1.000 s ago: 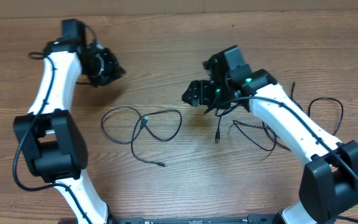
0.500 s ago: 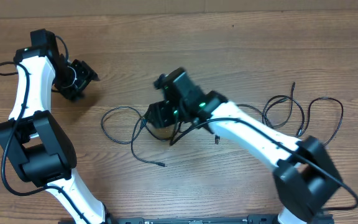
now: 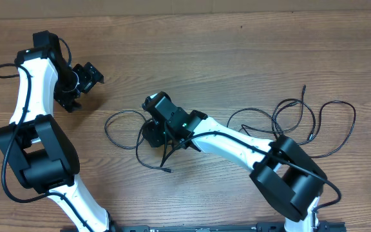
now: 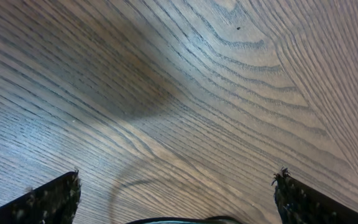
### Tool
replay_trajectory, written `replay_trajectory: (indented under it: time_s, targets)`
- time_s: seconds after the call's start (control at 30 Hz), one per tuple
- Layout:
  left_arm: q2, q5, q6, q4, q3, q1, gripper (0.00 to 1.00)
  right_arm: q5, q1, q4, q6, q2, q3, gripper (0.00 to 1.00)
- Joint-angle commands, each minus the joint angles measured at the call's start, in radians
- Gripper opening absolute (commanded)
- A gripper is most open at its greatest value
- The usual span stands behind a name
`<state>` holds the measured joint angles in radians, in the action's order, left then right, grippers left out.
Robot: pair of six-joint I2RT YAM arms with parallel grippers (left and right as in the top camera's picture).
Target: Untangle cables
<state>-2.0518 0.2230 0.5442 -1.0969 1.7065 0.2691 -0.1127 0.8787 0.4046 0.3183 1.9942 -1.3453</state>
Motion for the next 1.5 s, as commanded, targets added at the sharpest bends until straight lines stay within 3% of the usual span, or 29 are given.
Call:
replay_trajectory:
  time_s: [0.0, 0.2, 0.23, 0.37, 0.63, 1.13, 1.27, 1.47]
  targets:
    - [0.002, -0.016, -0.009, -0.002, 0.013, -0.002, 1.0, 0.007, 0.005, 0.005, -0.005, 0.028, 0.003, 0.59]
    - [0.002, -0.016, -0.009, -0.002, 0.013, -0.001, 1.0, -0.202, 0.005, 0.018, -0.004, 0.032, 0.003, 0.87]
    - [0.002, -0.016, -0.009, -0.002, 0.013, -0.002, 1.0, -0.217, 0.008, 0.019, 0.005, 0.032, 0.003, 0.99]
    - [0.002, -0.016, -0.009, -0.002, 0.013, -0.001, 1.0, -0.158, 0.037, 0.02, 0.026, 0.034, 0.003, 1.0]
    - [0.002, -0.016, -0.009, -0.002, 0.013, -0.001, 1.0, 0.258, 0.146, 0.003, 0.048, 0.043, 0.003, 1.0]
    - [0.002, -0.016, -0.009, -0.002, 0.013, -0.001, 1.0, 0.308, 0.197, -0.029, 0.038, 0.117, 0.003, 1.0]
    - [0.002, -0.016, -0.009, -0.002, 0.013, -0.001, 1.0, 0.317, 0.197, -0.016, -0.05, 0.118, 0.003, 1.0]
    - [0.002, -0.016, -0.009, -0.002, 0.013, -0.001, 1.0, 0.328, 0.198, 0.0, -0.058, 0.117, 0.001, 1.0]
